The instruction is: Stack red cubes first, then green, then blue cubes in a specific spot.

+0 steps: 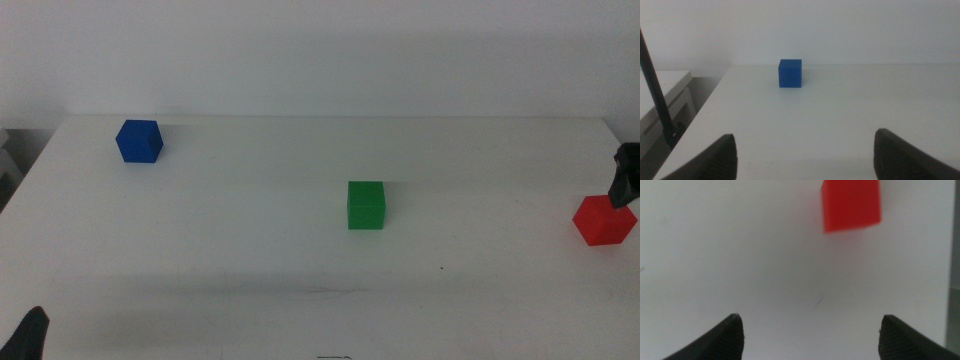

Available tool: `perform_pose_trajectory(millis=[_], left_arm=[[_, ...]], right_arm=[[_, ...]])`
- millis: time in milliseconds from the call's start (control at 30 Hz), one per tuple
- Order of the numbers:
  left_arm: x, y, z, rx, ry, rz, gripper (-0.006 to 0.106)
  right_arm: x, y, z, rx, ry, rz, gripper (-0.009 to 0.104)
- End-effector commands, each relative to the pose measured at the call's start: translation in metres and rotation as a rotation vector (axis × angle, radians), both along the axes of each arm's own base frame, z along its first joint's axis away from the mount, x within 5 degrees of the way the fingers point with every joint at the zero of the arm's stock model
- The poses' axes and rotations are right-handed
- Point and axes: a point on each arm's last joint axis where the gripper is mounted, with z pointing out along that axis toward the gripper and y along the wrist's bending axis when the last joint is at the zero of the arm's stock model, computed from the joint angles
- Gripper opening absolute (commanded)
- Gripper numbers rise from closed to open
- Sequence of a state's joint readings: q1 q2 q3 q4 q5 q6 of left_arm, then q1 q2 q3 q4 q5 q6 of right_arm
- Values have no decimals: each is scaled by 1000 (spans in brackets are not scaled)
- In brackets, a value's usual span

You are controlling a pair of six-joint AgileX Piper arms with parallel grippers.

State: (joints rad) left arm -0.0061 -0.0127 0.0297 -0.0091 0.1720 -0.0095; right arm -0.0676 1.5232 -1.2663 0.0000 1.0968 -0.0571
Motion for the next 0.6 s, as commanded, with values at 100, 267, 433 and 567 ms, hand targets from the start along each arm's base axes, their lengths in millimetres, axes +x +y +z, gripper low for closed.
perform_pose_trajectory(millis=[100, 267, 433, 567], left_arm=[[-1, 0, 9, -15, -98, -1, 94], [-1, 0, 9, -15, -98, -1, 94], [-1, 0, 9, -15, -98, -1, 94], [-1, 0, 9, -15, -98, -1, 94]], right_arm=[[34, -21, 7, -68, -47, 8, 92], [57, -38, -9, -81, -9, 21, 92], [73, -50, -35, -60, 12, -3, 92], [84, -53, -51, -65, 5, 27, 91]])
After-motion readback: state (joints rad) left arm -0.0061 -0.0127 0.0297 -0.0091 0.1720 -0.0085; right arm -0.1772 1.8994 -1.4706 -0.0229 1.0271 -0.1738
